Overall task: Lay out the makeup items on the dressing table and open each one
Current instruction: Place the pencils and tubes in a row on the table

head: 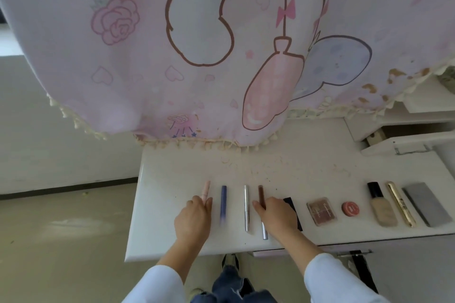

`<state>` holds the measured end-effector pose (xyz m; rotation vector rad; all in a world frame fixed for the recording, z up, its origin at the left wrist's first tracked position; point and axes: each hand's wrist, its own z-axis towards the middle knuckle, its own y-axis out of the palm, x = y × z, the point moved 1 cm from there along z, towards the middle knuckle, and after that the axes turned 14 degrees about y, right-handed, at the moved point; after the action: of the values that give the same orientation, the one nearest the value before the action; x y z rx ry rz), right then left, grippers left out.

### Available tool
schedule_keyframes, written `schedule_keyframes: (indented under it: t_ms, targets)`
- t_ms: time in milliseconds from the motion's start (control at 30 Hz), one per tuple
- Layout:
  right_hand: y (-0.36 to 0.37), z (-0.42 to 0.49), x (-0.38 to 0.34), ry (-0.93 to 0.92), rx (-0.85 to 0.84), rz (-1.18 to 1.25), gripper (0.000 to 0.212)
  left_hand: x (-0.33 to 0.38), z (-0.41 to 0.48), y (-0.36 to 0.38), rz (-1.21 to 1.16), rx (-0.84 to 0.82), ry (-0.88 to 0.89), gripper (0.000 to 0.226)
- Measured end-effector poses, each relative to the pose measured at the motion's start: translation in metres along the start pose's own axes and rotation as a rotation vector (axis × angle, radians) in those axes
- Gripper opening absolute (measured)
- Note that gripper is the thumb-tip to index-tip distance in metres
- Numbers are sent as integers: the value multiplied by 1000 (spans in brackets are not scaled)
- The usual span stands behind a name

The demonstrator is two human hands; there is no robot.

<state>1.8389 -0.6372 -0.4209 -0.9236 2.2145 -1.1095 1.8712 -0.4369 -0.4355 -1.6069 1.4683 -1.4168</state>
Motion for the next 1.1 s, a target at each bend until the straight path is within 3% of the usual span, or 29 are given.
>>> schedule_keyframes:
  t_ms: [300,667,1100]
  targets:
    - [-1,0,-4,-11,38,-156,48,1,1,-2,181,-187,-38,46]
    - [-15,-20,2,3,100,-90,39,3,-1,-19,191,-119,98,47]
    - [-83,-35,93,102,347,15,44,161,-2,-43,173,-88,579,42]
